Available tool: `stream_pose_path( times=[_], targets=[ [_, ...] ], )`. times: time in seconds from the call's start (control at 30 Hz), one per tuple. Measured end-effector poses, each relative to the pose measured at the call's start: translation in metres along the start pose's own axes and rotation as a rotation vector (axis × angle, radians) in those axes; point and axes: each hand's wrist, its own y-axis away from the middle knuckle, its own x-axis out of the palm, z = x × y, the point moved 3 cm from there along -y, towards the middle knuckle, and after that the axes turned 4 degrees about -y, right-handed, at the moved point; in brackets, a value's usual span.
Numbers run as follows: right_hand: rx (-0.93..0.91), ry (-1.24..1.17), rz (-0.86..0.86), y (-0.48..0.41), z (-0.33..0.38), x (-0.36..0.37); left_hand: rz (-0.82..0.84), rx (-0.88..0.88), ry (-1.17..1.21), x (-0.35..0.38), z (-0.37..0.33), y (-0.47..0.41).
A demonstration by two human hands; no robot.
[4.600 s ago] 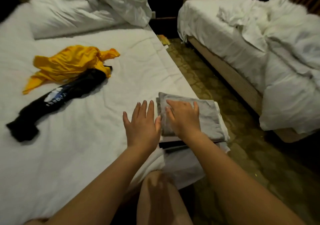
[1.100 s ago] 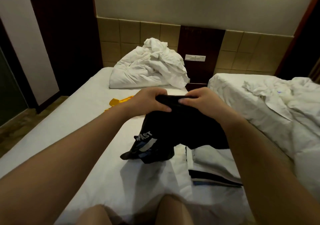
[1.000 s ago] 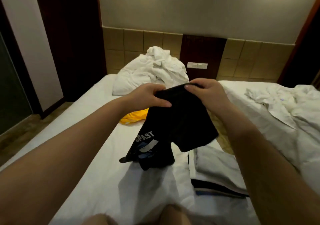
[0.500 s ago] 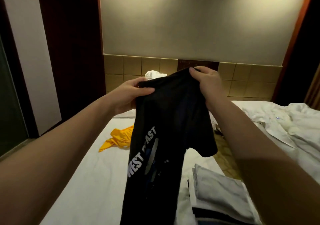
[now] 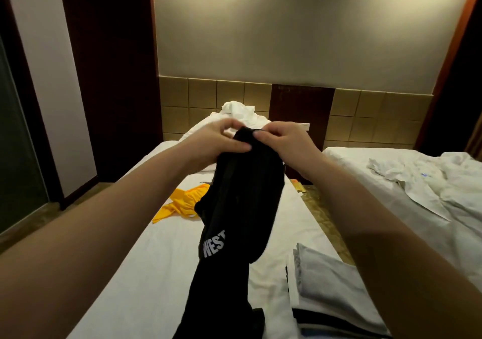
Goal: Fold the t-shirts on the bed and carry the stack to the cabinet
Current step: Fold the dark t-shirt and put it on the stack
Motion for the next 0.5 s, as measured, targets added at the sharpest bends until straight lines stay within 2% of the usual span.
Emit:
stream_pose_path(
  times=[0.1,0.2,0.27,0.37,0.43,0.5],
  targets=[
    [0.019,-0.003,-0.076,-0.003,-0.006,0.000,0.148,-0.111,0.008,0.008,0.034,0.012],
    [0.047,0.000,-0.043,-0.004,-0.008,0.000,0.154,-0.132,0.010,0.014,0.067,0.022],
    [0.112,0.029,0.039,-0.003,-0.012,-0.001,0.060,-0.138,0.044,0.009,0.080,0.022],
    [0.152,0.161,0.153,-0.001,-0.024,-0.002,-0.152,-0.093,-0.133,-0.009,0.084,0.017],
    [0.104,0.200,0.119,-0.001,-0.031,-0.003,-0.229,-0.045,-0.221,-0.017,0.078,0.012],
    [0.030,0.196,0.002,-0.002,-0.033,-0.005,-0.240,-0.006,-0.271,-0.019,0.070,0.011]
  ],
)
